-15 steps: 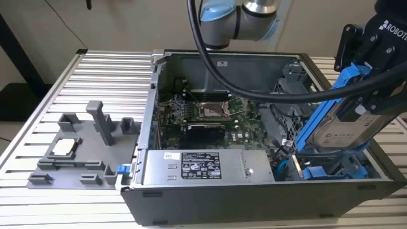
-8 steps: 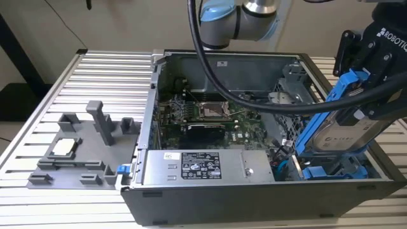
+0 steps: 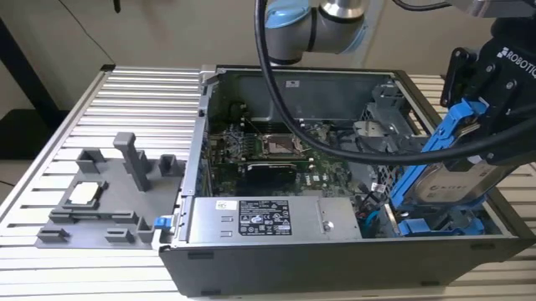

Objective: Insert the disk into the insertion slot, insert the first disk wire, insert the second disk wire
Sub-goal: 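Insert the disk into the insertion slot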

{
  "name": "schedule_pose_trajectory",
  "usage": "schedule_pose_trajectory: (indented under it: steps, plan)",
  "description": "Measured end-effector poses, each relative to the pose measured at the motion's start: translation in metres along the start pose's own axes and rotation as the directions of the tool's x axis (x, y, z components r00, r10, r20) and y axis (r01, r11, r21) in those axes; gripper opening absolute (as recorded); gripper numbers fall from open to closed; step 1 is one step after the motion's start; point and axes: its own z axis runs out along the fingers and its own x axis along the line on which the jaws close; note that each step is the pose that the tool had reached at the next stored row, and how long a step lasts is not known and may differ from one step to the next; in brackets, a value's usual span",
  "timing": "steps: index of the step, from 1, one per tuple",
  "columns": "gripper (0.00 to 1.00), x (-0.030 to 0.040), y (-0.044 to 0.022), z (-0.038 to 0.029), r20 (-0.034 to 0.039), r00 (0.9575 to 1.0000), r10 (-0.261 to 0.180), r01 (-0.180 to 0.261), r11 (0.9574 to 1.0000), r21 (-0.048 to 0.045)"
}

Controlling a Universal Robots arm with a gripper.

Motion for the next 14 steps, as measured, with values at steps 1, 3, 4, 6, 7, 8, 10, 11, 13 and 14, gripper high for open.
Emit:
schedule_pose_trajectory:
  steps: [1, 3, 4, 6, 7, 8, 10, 11, 13, 14]
  plan:
    - [0.33, 0.0003, -0.0009, 0.0008, 0.0000, 1.0000, 0.000, 0.000, 1.0000, 0.0000]
    - [0.33, 0.0010, -0.0029, 0.0024, 0.0000, 1.0000, 0.000, 0.000, 1.0000, -0.0001]
    - [0.33, 0.0011, -0.0040, 0.0034, 0.0003, 1.0000, -0.001, 0.001, 1.0000, 0.0000]
    - [0.33, 0.0011, -0.0060, 0.0051, 0.0000, 1.0000, -0.001, 0.001, 1.0000, 0.0000]
    - [0.33, 0.0011, -0.0070, 0.0060, 0.0000, 1.0000, -0.001, 0.001, 1.0000, 0.0000]
    - [0.33, 0.0010, -0.0079, 0.0068, -0.0001, 1.0000, -0.001, 0.001, 1.0000, 0.0000]
    - [0.33, 0.0010, -0.0092, 0.0085, 0.0002, 1.0000, -0.002, 0.002, 1.0000, 0.0001]
    - [0.33, 0.0010, -0.0096, 0.0091, 0.0002, 1.0000, -0.002, 0.002, 1.0000, 0.0002]
    - [0.33, 0.0009, -0.0104, 0.0106, 0.0005, 1.0000, -0.003, 0.003, 1.0000, 0.0005]
    - [0.33, 0.0008, -0.0109, 0.0113, 0.0007, 1.0000, -0.003, 0.003, 1.0000, 0.0005]
